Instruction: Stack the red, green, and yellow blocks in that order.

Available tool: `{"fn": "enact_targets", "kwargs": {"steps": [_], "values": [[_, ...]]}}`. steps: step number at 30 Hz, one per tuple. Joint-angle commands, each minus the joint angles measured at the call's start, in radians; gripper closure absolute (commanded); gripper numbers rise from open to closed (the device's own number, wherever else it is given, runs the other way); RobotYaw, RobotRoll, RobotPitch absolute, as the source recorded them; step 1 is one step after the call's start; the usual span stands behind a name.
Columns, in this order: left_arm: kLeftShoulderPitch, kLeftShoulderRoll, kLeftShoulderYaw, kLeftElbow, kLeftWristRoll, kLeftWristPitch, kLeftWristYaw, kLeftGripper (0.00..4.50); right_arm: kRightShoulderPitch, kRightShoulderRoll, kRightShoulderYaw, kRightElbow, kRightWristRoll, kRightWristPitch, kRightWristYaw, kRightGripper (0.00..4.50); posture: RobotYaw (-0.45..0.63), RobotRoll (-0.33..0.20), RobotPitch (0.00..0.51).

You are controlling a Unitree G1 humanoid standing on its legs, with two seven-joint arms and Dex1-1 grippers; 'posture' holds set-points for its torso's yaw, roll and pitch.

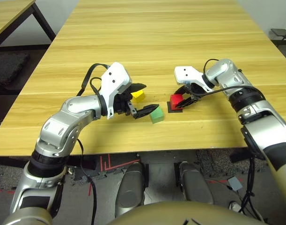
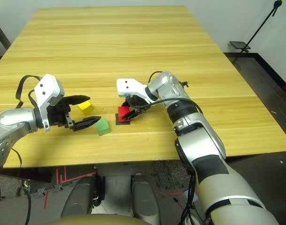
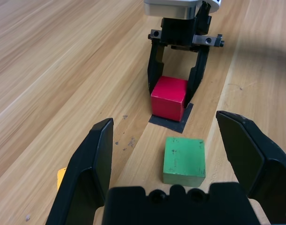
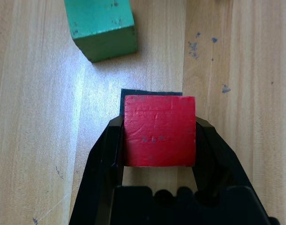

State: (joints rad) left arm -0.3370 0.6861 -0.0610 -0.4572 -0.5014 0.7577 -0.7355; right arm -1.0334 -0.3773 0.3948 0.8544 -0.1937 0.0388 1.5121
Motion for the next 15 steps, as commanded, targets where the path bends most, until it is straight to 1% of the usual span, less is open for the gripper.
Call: {"fn": "enact_targets", "kwargs": {"steps": [1, 3, 4, 7, 8, 11, 15], "values": [[-0.004, 0.022, -0.014, -0.002, 0.019, 0.025, 0.002, 0.00, 0.018, -0.002, 0.012, 0.008, -0.001, -0.021, 0.005, 1.14, 0.52, -0.203, 0.103], [-0.006, 0.030, -0.017, 0.000, 0.023, 0.026, -0.002, 0.00, 0.017, -0.011, 0.003, 0.003, 0.011, -0.020, 0.021, 0.50, 0.52, -0.203, 0.103], [-0.006, 0.030, -0.016, -0.004, 0.021, 0.034, 0.000, 0.00, 0.010, -0.023, -0.011, 0.003, 0.026, -0.025, 0.036, 0.05, 0.52, -0.199, 0.099], [-0.003, 0.031, -0.021, -0.015, 0.011, 0.043, -0.013, 0.00, -0.016, -0.059, -0.062, 0.001, 0.084, -0.016, 0.089, 0.05, 0.51, -0.192, 0.095], [0.000, 0.032, -0.028, -0.020, 0.009, 0.040, -0.023, 0.00, -0.025, -0.082, -0.062, -0.008, 0.124, -0.011, 0.098, 0.05, 0.51, -0.192, 0.095], [0.007, 0.028, -0.050, -0.024, 0.014, 0.033, -0.041, 0.00, -0.043, -0.154, -0.038, -0.039, 0.235, 0.000, 0.102, 0.05, 0.49, -0.185, 0.093], [0.018, -0.001, -0.084, -0.006, 0.019, 0.016, -0.053, 0.00, -0.031, -0.249, 0.018, -0.120, 0.364, 0.033, 0.102, 0.05, 0.45, -0.176, 0.093]]}}
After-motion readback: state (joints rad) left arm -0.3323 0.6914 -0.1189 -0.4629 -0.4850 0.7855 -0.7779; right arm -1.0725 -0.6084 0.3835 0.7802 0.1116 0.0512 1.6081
